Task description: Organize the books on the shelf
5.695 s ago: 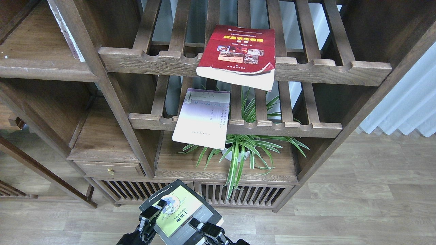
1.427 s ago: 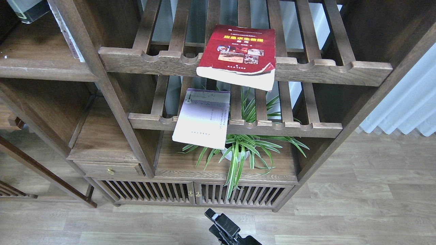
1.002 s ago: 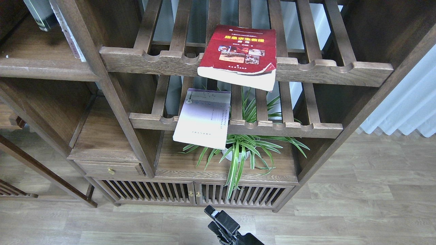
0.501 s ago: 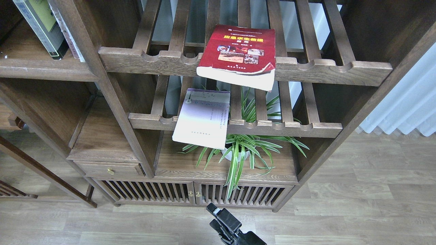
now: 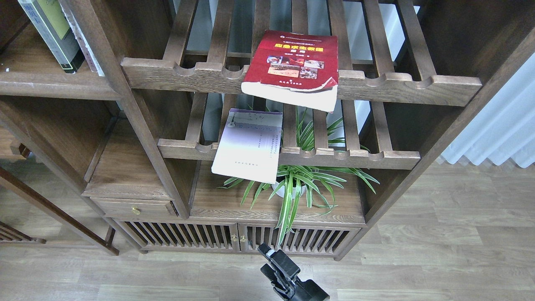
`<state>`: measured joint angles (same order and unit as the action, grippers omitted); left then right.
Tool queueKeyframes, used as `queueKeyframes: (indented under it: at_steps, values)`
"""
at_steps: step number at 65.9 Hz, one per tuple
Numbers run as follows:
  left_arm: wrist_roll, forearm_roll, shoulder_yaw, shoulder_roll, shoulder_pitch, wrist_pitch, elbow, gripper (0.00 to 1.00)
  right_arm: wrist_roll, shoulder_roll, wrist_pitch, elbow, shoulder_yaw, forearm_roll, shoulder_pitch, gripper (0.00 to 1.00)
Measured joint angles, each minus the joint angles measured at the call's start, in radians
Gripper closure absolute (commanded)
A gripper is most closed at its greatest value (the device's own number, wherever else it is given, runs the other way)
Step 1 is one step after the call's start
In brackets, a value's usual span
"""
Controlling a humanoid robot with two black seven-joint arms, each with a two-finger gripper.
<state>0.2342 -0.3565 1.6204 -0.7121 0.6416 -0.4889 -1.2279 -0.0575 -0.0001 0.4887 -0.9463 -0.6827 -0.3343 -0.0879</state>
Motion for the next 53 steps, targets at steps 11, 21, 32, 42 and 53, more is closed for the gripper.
queueKeyframes:
  at_steps: [11, 21, 32, 42, 53]
  values:
    - [0.000, 0.040, 0.089, 0.001, -0.157, 0.000, -0.081, 0.06, -0.016, 0.000, 0.000, -0.002, -0.003, -0.004, -0.002, 0.01]
    - [-0.001, 0.095, 0.133, 0.010, -0.297, 0.000, -0.142, 0.06, -0.021, 0.000, 0.000, -0.002, -0.003, -0.005, -0.002, 0.01]
    - [-0.002, 0.128, 0.149, 0.040, -0.409, 0.000, -0.157, 0.06, -0.033, 0.000, 0.000, -0.003, -0.005, -0.010, -0.003, 0.01]
    - [-0.002, 0.159, 0.151, 0.084, -0.496, 0.000, -0.159, 0.06, -0.041, 0.000, 0.000, -0.005, -0.010, -0.013, -0.015, 0.01]
    - [-0.001, 0.170, 0.143, 0.149, -0.559, 0.000, -0.161, 0.06, -0.053, 0.000, 0.000, -0.037, -0.038, -0.052, -0.027, 0.01]
